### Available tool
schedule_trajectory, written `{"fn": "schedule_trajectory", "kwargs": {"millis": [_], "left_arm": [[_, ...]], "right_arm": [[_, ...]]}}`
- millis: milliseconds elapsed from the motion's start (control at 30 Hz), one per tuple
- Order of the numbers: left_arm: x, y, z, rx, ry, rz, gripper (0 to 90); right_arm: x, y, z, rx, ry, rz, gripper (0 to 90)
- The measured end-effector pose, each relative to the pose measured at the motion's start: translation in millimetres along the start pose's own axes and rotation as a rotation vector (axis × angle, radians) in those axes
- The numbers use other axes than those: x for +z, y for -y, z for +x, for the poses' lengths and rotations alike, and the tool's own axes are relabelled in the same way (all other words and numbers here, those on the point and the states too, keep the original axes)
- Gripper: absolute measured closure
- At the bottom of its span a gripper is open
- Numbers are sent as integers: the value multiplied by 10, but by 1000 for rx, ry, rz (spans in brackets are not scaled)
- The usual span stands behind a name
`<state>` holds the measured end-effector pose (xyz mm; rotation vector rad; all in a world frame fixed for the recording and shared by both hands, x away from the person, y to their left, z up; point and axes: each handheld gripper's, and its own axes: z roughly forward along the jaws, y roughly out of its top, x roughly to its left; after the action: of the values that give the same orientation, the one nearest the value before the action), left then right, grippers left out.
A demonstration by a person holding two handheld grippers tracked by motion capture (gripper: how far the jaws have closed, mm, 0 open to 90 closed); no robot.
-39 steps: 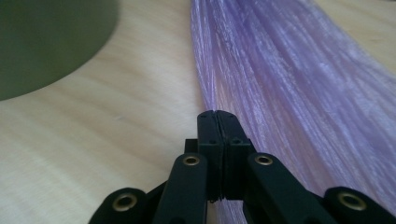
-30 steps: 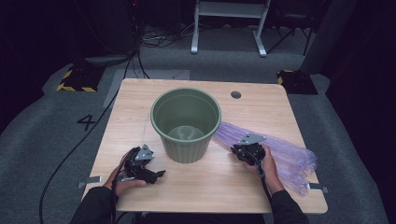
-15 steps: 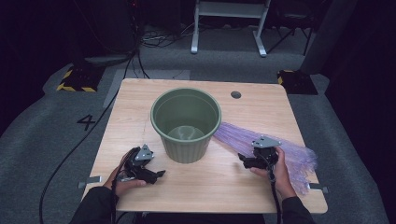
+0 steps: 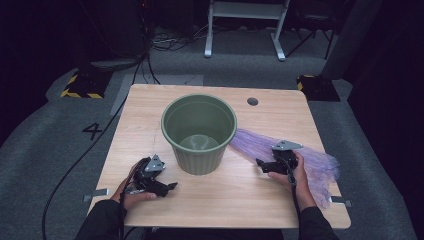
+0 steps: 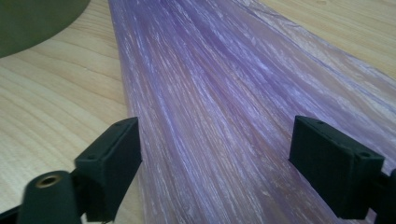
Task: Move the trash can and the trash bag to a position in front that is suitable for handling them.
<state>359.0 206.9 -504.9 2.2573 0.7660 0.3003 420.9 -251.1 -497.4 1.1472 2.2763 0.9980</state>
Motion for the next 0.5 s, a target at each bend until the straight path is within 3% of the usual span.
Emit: {"fn": "schedule_trajectory", "kwargs": {"millis": [67,100,167,267,333,500], "left_arm": [[0,0,0,1,0,0,80],[1,0,-3,-1,-2,0,80],[1,0,-6,-3,-3,-1,80],[0,2,-11,-7,-6,-1,81],[-4,3,-14,-7,-11,1,81],[-15,15,-25,-10,-13,0,82]], "right_arm": [[33,15,-22,2,-10,17,235],[30,22,-47,7,-41,8,355],[13,21,-62,-3,-36,5,428],[6,30,-80,-3,-62,2,482],[-20,41,-121,-2,-66,1,616],[-63,67,-181,5,-69,8,691]]}}
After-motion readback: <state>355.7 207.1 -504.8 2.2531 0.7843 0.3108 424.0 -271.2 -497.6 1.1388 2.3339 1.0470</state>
